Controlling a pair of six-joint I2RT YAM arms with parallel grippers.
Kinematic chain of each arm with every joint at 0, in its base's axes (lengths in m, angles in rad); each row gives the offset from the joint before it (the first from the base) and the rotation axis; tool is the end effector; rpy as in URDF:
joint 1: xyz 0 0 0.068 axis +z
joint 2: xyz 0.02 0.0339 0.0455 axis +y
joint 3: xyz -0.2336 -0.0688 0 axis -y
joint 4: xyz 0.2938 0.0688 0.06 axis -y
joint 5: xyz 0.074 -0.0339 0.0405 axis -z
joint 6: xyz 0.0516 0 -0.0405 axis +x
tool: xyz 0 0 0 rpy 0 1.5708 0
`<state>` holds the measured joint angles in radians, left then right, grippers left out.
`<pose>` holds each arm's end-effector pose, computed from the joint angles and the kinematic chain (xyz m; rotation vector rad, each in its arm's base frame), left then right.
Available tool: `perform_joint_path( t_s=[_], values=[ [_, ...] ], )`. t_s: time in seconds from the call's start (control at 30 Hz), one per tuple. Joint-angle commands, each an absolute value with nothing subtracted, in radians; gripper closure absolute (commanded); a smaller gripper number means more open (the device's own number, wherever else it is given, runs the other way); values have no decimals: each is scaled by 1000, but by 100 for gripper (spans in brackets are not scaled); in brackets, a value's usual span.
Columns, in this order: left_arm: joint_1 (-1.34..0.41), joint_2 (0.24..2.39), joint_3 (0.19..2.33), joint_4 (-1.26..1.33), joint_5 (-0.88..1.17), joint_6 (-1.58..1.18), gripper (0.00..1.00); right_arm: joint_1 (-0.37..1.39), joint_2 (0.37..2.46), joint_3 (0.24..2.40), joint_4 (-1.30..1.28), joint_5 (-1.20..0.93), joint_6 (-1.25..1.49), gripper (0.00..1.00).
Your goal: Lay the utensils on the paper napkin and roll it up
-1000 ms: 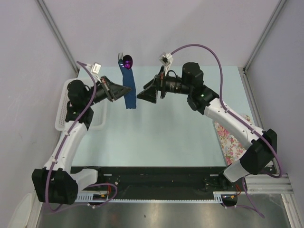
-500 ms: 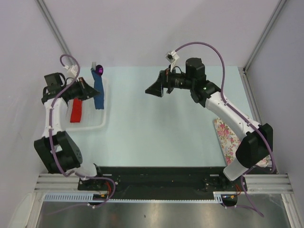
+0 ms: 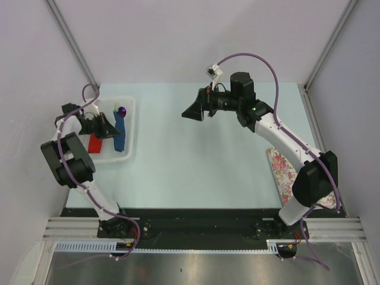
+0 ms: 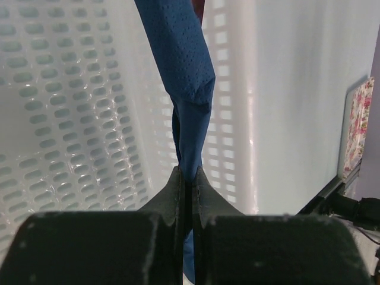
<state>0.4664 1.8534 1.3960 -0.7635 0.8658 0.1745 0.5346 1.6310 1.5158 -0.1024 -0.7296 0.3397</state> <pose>0.3857 0.1502 0.1610 -0.1549 2.3997 -0.9178 0.3633 0.2551 0.3482 -0.7375 1.7690 1.2569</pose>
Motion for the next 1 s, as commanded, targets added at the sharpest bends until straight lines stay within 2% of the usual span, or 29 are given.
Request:
perform_joint_path(
  t_s=[0.0,0.97],
  values=[
    [468,1905,1439,-755,885,184,100,528,1654,1571,-103,-752,336,0],
    [403,2195,1597,-795,848,190,99,508,1744,1654,-140,-767,341,0]
  ],
)
